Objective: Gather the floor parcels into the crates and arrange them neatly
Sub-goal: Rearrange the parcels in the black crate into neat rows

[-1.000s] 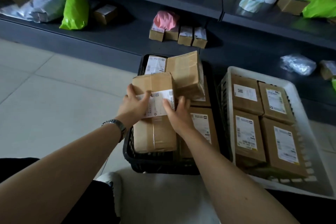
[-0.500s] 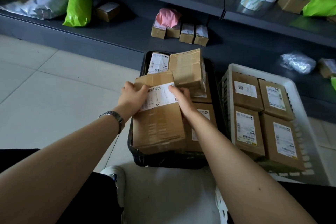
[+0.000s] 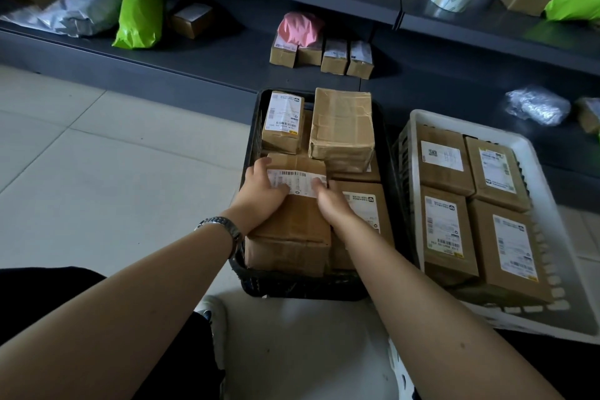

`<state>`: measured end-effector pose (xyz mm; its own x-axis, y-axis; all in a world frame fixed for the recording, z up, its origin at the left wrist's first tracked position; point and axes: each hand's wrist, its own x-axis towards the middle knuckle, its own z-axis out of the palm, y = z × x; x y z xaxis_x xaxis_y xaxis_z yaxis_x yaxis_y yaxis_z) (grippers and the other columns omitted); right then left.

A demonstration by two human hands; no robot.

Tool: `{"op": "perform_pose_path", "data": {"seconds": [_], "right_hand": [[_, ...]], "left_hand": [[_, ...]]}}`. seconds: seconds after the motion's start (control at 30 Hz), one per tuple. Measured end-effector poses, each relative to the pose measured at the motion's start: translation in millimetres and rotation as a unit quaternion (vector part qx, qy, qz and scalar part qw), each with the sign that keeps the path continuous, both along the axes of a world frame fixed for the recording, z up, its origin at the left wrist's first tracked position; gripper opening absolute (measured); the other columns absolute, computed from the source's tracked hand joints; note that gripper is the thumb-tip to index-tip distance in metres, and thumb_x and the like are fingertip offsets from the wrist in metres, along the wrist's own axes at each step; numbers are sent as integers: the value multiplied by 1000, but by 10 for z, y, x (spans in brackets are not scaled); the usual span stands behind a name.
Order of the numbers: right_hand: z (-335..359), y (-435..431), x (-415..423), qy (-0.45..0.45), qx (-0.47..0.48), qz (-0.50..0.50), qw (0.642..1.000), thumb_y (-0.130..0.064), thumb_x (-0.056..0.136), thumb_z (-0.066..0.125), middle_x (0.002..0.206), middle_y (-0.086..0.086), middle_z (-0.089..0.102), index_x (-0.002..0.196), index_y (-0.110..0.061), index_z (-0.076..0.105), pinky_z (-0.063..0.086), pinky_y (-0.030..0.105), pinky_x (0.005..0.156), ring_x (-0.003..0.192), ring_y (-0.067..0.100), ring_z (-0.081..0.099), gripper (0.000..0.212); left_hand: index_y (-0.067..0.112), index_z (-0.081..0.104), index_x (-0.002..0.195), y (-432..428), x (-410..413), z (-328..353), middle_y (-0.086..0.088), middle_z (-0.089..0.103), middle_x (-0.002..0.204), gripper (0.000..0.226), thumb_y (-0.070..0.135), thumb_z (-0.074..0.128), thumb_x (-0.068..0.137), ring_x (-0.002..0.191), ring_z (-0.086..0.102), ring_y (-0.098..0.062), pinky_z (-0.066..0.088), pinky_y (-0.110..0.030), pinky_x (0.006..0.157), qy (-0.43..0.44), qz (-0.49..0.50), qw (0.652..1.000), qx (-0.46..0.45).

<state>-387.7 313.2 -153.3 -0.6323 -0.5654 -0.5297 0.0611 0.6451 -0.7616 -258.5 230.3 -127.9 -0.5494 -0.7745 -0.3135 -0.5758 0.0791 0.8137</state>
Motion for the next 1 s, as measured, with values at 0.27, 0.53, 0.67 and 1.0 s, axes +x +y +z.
{"op": "perform_pose_path", "data": {"seconds": [0.27,0.53,0.67,1.0], "right_hand": [[-379,-143,-12,55,-37,61,996,-38,104,42,152,10,40,155,-17,22,35,31,101,135,28,43,59],[-788,-167,162,35,42,138,989,-22,97,59,156,14,18,155,-40,10,52,26,80,127,32,48,78],[-768,-140,156,19,77,144,986,-35,94,61,158,14,10,153,-50,2,43,32,96,135,36,41,85],[-922,9,266,-48,230,226,945,-42,103,40,162,22,-10,151,-46,-20,27,39,115,146,38,23,76]], "left_hand": [[19,25,147,-62,-164,-300,-5,42,143,73,28,61,85,133,38,-26,37,-40,109,-15,-23,996,-88],[32,2,154,102,-155,-868,-1,-26,157,80,24,53,93,146,-5,-38,22,-49,116,-225,-134,965,-23],[37,5,153,77,-204,-881,3,-29,157,82,20,56,92,145,6,-38,32,-45,111,-230,-117,966,-7],[27,-11,154,173,-220,-1249,-5,-30,157,80,8,42,98,147,-12,-41,16,-50,119,-342,-192,920,14]]}}
